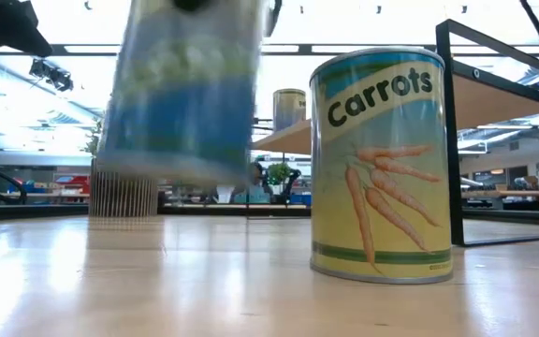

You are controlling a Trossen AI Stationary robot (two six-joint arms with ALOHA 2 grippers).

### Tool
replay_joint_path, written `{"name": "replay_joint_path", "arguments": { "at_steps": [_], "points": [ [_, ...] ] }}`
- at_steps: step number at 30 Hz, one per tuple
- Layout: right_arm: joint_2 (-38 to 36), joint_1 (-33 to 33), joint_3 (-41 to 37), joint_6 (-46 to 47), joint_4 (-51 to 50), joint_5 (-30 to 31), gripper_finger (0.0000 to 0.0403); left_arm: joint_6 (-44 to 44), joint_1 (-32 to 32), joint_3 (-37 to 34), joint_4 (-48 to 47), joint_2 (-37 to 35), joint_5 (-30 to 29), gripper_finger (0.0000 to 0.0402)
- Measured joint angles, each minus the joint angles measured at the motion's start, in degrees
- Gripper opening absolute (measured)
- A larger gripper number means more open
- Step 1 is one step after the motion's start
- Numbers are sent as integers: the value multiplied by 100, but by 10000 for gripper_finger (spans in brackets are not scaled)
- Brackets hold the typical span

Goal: Pick and place cans onto a shelf
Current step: Put the canned peas on the shelf

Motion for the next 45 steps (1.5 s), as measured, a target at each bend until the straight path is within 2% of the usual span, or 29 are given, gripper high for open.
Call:
{"name": "replay_joint_path", "arguments": {
  "at_steps": [3, 8, 20, 22, 26, 34, 40, 45],
  "points": [
    [-23, -213, 505, 512, -475, 250, 324, -35, 0, 0, -75, 0, -8, 375],
    [-632, -582, 297, 1352, -749, 391, 319, -43, 0, 2, -109, 0, -25, 375],
    [-1874, -1514, 292, 1869, -2627, 1445, 320, -127, 4, 2, -72, 0, -146, 375],
    [-2042, -1708, 288, 1994, -2939, 1522, 320, -168, 4, 2, -65, 0, -241, 375],
    [-2423, -2238, 117, 2128, -2915, 1470, 320, -260, 5, 2, -29, 0, -383, 375],
    [-3179, -3372, -1066, 2006, -2892, 1257, 320, -407, 146, 2, 22, 0, -415, 375],
    [-3617, -3869, -2069, 1428, -2322, 1204, 320, -402, 462, 2, 63, 2, -435, 375],
    [-3713, -4250, -2431, 1114, -2046, 1183, 321, -355, 770, 2, 65, 2, -435, 375]
  ]
}}
